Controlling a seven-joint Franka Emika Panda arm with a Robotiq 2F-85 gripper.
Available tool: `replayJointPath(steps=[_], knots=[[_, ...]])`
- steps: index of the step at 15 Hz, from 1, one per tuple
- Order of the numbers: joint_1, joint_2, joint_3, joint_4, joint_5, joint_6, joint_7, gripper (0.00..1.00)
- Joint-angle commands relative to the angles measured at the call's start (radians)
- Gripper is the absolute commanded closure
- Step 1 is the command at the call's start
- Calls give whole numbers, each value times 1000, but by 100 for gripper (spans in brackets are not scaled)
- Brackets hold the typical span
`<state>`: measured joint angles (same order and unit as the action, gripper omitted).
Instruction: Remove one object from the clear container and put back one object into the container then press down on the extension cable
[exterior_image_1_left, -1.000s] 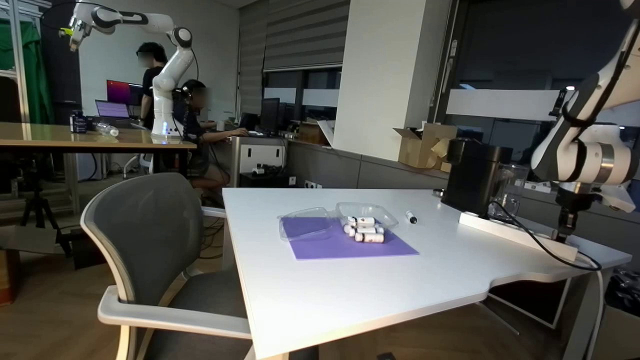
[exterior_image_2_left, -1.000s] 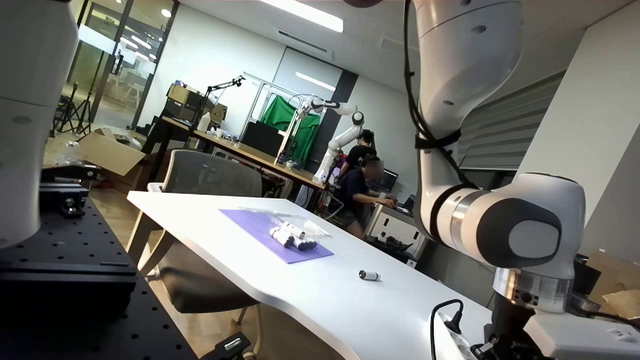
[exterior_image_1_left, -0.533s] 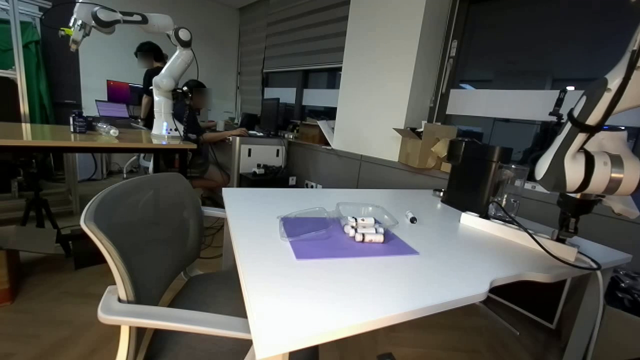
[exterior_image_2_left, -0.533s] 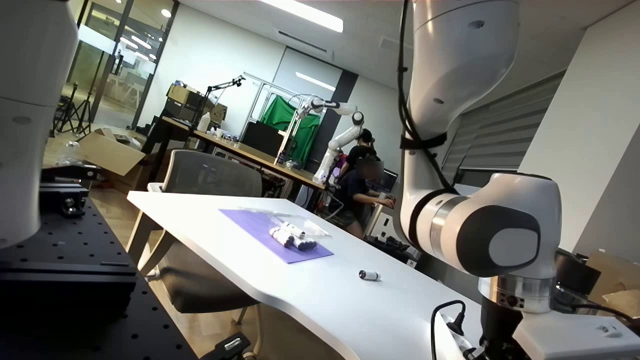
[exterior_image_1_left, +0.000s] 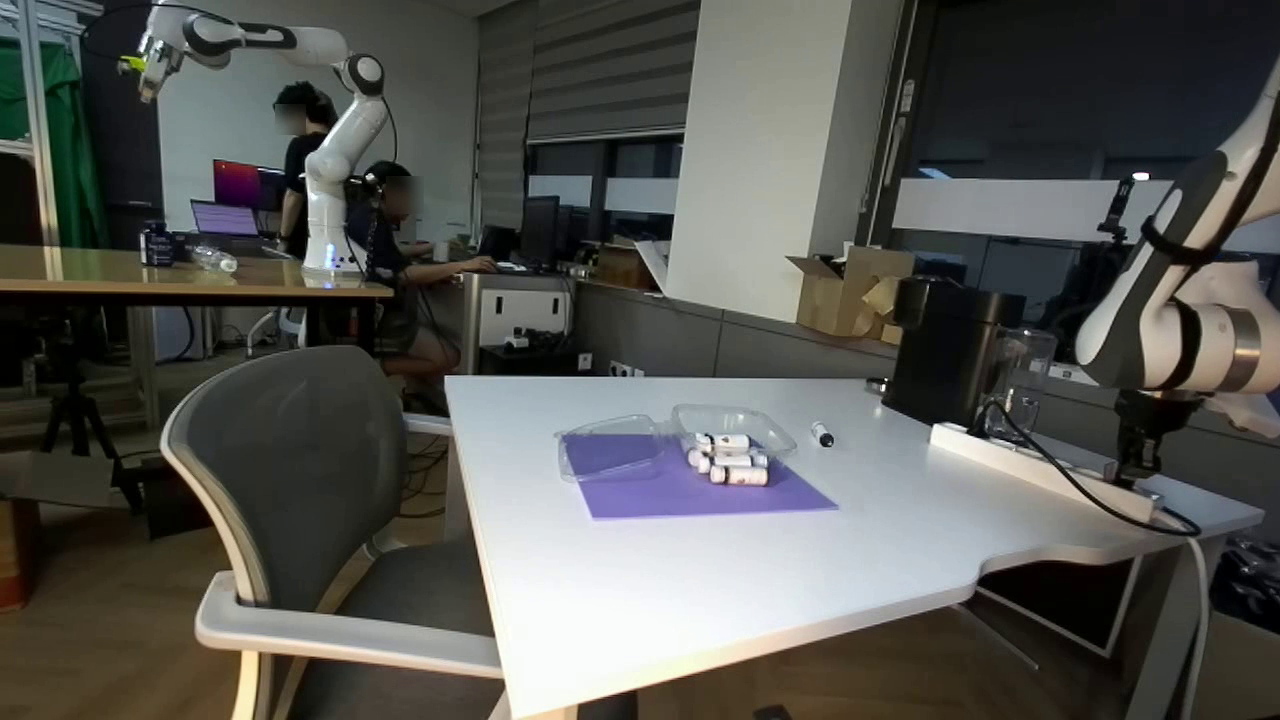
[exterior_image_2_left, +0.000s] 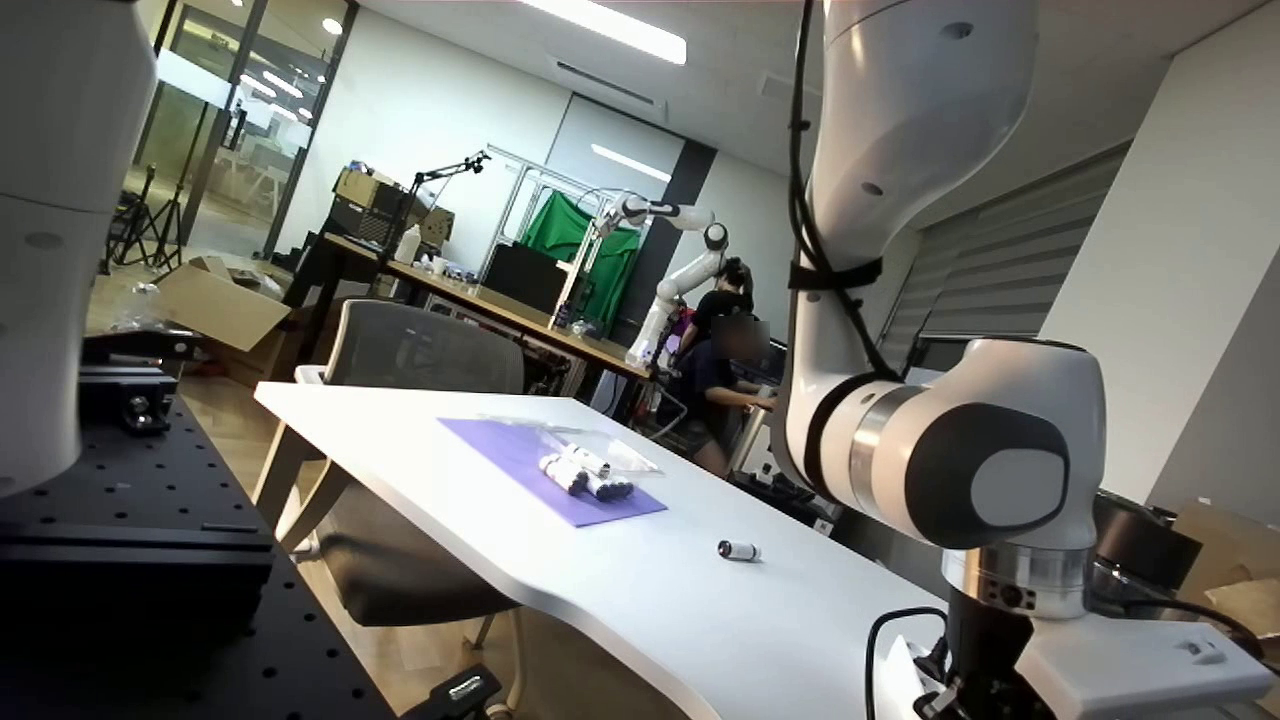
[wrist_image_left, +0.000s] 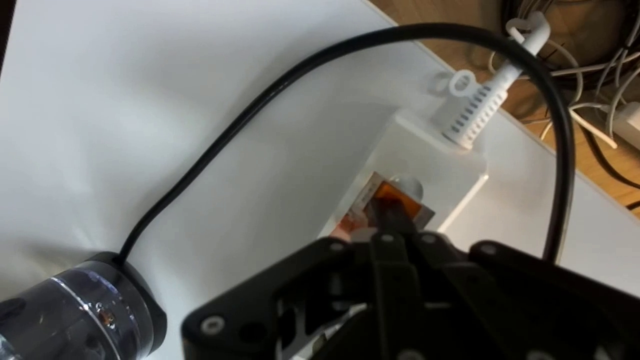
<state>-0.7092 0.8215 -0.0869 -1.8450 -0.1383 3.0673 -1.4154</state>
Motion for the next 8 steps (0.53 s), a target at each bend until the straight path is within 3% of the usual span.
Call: replayJointPath(steps=[1, 8], knots=[[-72, -56, 94, -70, -8, -25, 22, 100], [-254, -294, 324, -166, 100, -205, -37, 100]])
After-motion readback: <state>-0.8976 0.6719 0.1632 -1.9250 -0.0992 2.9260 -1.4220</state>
